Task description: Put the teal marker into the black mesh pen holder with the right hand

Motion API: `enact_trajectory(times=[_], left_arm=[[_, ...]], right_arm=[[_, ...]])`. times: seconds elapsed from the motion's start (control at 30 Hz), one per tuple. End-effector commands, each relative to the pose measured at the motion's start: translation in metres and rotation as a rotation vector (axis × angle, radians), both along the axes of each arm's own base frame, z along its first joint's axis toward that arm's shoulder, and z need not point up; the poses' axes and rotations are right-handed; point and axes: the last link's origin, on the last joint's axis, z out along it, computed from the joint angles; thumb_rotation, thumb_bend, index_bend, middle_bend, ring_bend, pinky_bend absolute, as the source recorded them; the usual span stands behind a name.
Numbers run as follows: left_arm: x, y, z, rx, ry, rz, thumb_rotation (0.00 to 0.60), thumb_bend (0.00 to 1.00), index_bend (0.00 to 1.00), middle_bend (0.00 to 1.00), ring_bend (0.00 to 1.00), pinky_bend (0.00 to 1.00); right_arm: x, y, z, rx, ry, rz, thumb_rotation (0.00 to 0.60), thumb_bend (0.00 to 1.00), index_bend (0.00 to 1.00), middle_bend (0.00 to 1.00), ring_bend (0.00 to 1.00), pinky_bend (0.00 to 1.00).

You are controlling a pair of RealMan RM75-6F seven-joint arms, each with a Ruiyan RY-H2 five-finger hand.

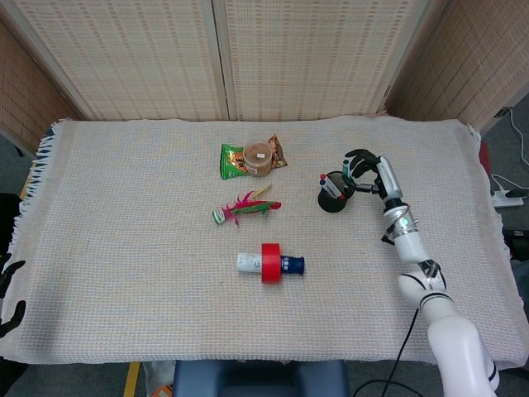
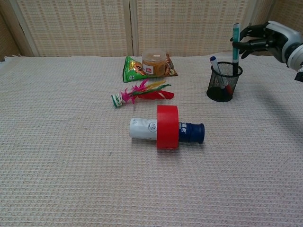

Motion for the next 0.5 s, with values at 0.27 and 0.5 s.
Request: enact_trajectory(times=[0.27, 0.5], left_arm=[[0.000, 0.000, 0.001, 0.002, -0.001, 0.002, 0.600, 0.42, 0.17, 0.01, 0.00, 0.19], [0.000, -0.001, 0.001, 0.002, 0.000, 0.004, 0.600, 0.42, 0.18, 0.01, 0.00, 0.19]], right_arm=[[0.001, 0.000, -0.012, 0.035, 0.021, -0.015, 0.600, 0.33, 0.76, 0.31, 0.52, 0.50], [0.000, 0.002, -0.015, 0.054, 0.070, -0.004, 0.600, 0.37, 0.73, 0.31, 0.48, 0.46]])
